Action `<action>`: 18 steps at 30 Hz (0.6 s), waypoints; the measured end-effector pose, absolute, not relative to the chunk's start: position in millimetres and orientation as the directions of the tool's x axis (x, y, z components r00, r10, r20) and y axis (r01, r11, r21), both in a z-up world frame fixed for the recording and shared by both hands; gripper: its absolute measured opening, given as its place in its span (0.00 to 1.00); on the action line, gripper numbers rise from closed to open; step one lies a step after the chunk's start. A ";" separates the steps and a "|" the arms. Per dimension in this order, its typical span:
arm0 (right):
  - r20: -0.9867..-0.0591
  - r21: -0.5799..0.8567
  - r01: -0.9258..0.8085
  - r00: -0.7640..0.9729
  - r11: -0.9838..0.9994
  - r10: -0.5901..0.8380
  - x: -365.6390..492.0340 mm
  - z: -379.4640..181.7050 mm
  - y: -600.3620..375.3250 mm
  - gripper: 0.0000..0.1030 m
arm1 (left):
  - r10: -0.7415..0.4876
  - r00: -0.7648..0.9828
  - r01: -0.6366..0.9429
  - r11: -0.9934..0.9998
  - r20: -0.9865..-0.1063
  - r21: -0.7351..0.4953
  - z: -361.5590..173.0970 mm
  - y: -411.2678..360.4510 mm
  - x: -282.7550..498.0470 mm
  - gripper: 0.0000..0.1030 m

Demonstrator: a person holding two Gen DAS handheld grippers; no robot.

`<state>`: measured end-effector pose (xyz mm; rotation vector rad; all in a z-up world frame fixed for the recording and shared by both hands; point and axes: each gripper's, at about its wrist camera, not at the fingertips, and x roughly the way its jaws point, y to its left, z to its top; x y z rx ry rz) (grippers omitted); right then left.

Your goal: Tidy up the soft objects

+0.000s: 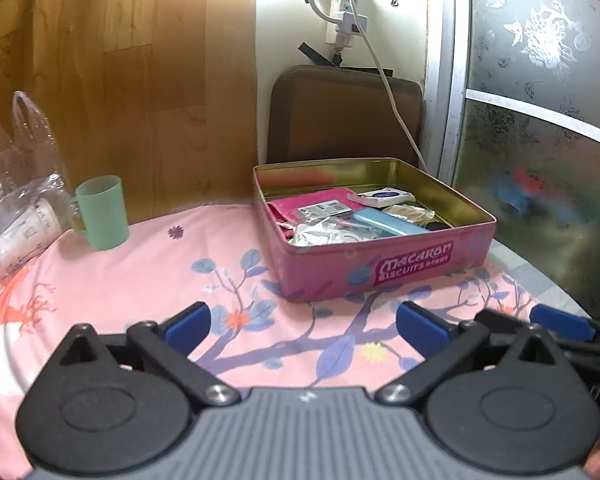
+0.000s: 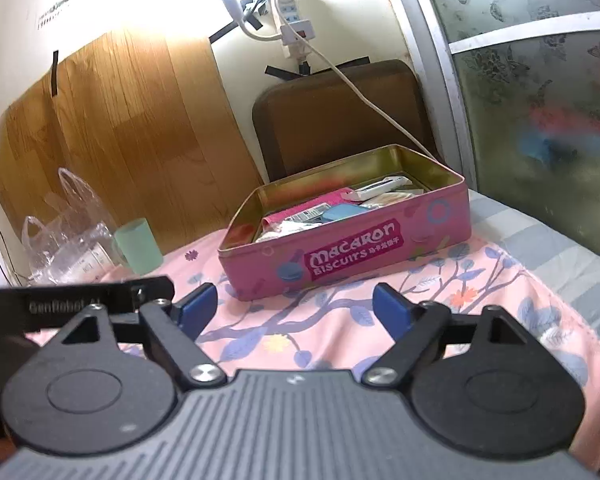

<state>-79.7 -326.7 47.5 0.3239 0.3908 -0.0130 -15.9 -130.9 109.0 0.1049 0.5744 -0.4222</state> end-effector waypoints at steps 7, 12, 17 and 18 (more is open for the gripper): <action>-0.384 0.360 0.084 0.921 0.929 0.065 -88.8 50.3 -325.7 0.86 | -0.287 0.772 0.349 0.937 -0.568 0.001 103.7 -114.7 -26.7 1.00; -0.386 0.362 0.081 0.920 0.929 0.070 -93.4 48.6 -320.3 0.86 | -0.238 0.780 0.334 0.941 -0.579 0.062 94.9 -112.2 -32.5 1.00; -0.389 0.367 0.072 0.918 0.928 0.082 -93.3 48.5 -313.7 0.86 | -0.231 0.777 0.335 0.939 -0.585 0.074 91.6 -112.8 -34.9 1.00; -0.390 0.364 0.071 0.917 0.929 0.083 -93.3 48.9 -312.5 0.86 | -0.230 0.778 0.335 0.939 -0.584 0.076 91.2 -112.7 -35.0 1.00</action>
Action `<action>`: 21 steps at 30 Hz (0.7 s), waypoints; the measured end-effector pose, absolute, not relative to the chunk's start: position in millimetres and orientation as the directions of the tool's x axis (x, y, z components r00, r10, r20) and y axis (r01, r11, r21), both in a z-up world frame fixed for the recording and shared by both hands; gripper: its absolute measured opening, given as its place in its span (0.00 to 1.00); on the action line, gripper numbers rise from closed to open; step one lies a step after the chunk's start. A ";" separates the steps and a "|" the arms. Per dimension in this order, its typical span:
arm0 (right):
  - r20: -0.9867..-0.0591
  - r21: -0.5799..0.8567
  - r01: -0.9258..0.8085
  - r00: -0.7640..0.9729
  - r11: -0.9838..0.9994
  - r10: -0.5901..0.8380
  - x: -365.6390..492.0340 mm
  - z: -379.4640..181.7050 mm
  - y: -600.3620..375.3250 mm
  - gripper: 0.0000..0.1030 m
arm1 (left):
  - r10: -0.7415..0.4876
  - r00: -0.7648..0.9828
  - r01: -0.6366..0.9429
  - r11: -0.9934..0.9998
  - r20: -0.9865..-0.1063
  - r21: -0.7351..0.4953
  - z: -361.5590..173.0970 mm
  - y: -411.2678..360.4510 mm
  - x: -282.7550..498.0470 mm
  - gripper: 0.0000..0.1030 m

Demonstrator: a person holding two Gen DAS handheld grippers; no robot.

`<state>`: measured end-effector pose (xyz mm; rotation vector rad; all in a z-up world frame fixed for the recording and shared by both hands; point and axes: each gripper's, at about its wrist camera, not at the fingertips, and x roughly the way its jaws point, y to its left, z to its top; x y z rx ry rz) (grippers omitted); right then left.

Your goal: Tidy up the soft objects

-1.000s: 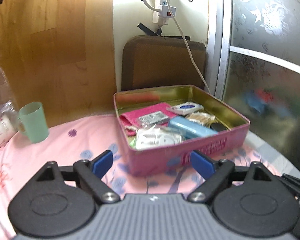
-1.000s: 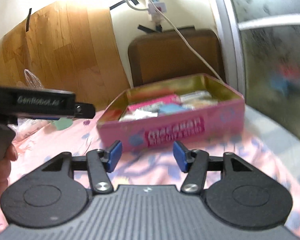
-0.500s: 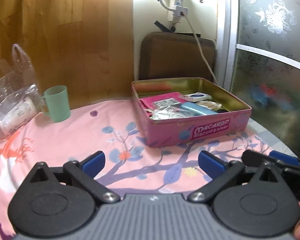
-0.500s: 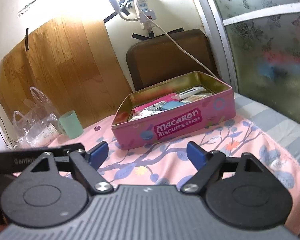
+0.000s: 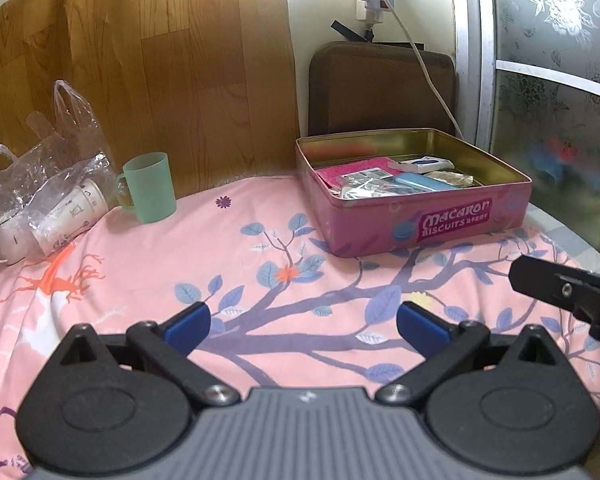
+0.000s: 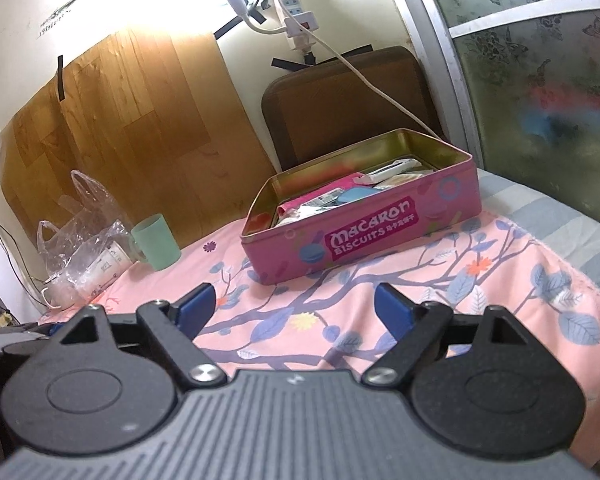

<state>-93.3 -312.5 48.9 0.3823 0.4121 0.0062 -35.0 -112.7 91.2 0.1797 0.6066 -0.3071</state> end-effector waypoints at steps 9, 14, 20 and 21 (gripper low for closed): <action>-0.399 0.371 0.075 0.913 0.926 0.085 -92.9 46.8 -312.9 0.86 | -0.188 0.795 0.308 0.944 -0.576 0.117 90.5 -117.5 -35.9 1.00; -0.400 0.377 0.080 0.913 0.923 0.084 -92.9 45.9 -314.0 0.86 | -0.176 0.800 0.302 0.944 -0.574 0.131 90.7 -118.8 -36.9 1.00; -0.399 0.384 0.085 0.913 0.919 0.082 -93.9 46.7 -314.5 0.86 | -0.169 0.798 0.297 0.946 -0.578 0.134 92.5 -120.3 -38.1 1.00; -0.398 0.385 0.086 0.914 0.919 0.081 -94.1 47.0 -314.7 0.86 | -0.171 0.797 0.297 0.946 -0.579 0.131 92.9 -119.4 -37.7 1.00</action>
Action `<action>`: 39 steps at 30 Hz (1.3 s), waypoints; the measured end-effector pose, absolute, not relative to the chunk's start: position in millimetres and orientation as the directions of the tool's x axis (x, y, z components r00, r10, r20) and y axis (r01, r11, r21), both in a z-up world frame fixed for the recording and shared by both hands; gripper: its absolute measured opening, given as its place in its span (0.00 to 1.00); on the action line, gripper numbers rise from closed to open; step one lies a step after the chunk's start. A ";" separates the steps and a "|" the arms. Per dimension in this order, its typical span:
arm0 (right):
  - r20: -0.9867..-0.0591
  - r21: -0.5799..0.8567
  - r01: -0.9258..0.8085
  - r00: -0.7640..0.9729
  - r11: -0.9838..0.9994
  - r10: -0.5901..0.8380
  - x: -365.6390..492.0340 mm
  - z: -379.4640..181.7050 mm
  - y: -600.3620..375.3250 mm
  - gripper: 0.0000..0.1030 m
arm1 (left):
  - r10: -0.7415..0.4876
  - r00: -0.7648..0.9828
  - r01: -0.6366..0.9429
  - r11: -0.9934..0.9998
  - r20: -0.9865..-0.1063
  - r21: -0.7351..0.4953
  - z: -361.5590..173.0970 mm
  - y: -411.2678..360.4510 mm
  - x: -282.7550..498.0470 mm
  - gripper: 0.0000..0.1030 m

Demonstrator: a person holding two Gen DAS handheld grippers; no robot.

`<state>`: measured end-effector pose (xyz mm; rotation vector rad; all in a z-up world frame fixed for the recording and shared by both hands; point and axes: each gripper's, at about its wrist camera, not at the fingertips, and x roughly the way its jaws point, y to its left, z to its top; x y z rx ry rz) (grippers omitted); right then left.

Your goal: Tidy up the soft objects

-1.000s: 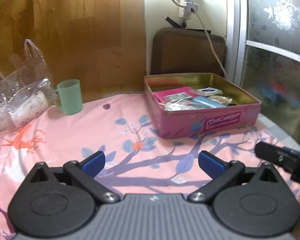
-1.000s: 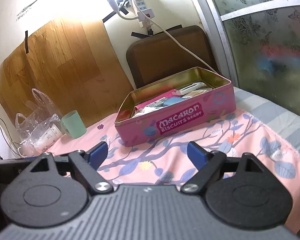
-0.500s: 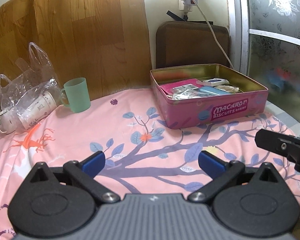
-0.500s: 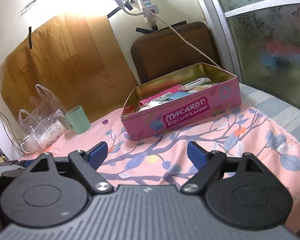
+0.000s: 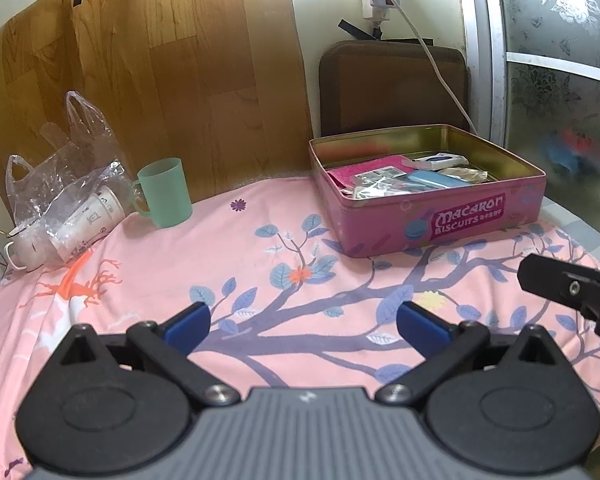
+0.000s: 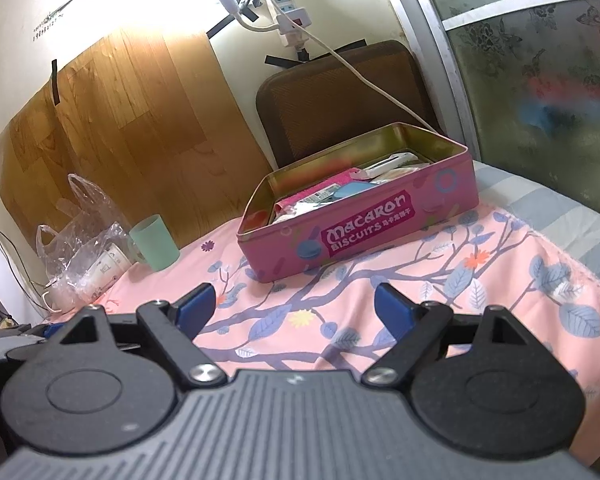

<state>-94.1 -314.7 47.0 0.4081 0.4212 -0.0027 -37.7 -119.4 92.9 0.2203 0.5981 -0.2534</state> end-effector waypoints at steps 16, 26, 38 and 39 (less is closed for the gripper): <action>-0.375 0.394 0.083 0.924 0.915 0.077 -99.4 52.9 -311.8 0.86 | -0.151 0.826 0.260 0.957 -0.543 0.129 101.8 -113.2 -42.2 1.00; -0.368 0.401 0.082 0.926 0.913 0.079 -100.4 53.6 -311.6 0.86 | -0.140 0.832 0.255 0.956 -0.537 0.145 101.4 -112.3 -43.1 1.00; -0.382 0.396 0.101 0.922 0.912 0.064 -99.7 50.3 -311.9 0.88 | -0.111 0.824 0.240 0.956 -0.556 0.165 93.5 -115.5 -41.9 1.00; -0.386 0.396 0.107 0.921 0.912 0.060 -99.1 49.1 -312.1 0.88 | -0.108 0.823 0.239 0.956 -0.557 0.169 92.4 -115.9 -41.7 1.00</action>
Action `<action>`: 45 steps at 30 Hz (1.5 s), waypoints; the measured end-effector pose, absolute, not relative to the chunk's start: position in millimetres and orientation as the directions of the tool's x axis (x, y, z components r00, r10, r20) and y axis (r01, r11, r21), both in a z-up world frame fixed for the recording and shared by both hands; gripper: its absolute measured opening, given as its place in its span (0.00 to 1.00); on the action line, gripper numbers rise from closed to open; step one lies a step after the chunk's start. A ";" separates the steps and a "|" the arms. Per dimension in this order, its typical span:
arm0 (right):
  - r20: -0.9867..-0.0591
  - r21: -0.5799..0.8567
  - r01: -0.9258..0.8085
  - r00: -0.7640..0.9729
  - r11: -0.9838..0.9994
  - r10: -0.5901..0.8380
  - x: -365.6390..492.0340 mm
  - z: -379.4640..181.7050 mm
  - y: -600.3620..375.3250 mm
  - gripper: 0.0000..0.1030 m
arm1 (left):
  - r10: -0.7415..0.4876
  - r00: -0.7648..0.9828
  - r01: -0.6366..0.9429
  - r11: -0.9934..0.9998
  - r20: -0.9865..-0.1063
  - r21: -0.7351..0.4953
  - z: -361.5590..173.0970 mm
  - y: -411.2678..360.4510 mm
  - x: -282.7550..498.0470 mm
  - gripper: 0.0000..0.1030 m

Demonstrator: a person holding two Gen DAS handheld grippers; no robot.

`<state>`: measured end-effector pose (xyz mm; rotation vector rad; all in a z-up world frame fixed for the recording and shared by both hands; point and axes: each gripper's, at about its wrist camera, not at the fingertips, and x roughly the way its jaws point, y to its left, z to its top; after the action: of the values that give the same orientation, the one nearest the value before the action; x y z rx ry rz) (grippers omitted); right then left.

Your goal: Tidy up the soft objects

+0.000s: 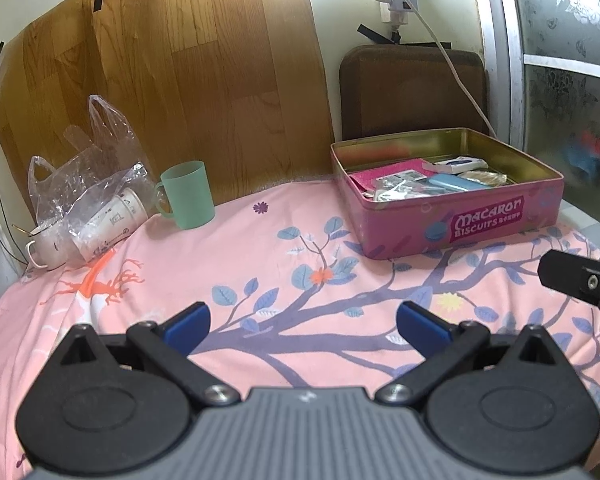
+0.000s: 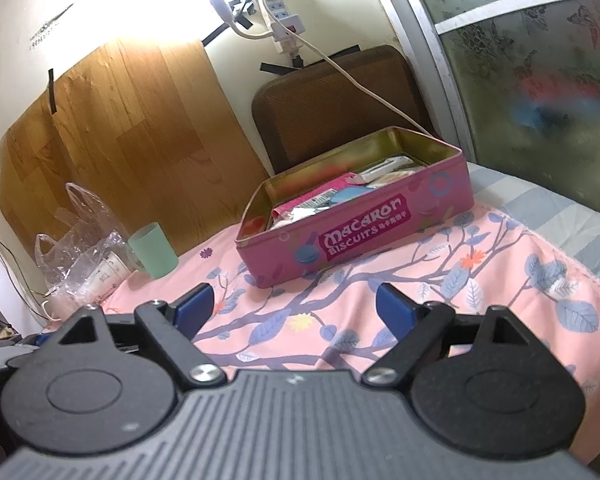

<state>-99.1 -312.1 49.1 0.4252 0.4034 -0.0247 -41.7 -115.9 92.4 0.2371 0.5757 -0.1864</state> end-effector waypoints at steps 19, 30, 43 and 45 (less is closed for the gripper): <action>-0.437 0.419 0.140 0.897 0.897 0.064 -89.1 31.1 -319.9 0.91 | -0.086 0.772 0.267 0.943 -0.630 0.198 64.9 -125.4 -30.5 1.00; -0.449 0.429 0.142 0.891 0.892 0.074 -85.9 26.3 -323.7 0.92 | -0.081 0.762 0.274 0.940 -0.643 0.206 59.7 -129.3 -29.1 1.00; -0.439 0.424 0.141 0.896 0.895 0.067 -86.7 27.9 -322.5 0.92 | -0.096 0.762 0.286 0.937 -0.641 0.200 61.9 -131.1 -30.6 1.00; -0.435 0.422 0.137 0.898 0.896 0.067 -87.4 28.9 -322.5 0.92 | -0.098 0.764 0.287 0.937 -0.638 0.200 63.0 -131.8 -31.7 1.00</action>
<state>-87.4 -322.5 28.9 0.4619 0.4580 -0.0380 -31.7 -131.8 63.0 0.2955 0.6715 -0.2125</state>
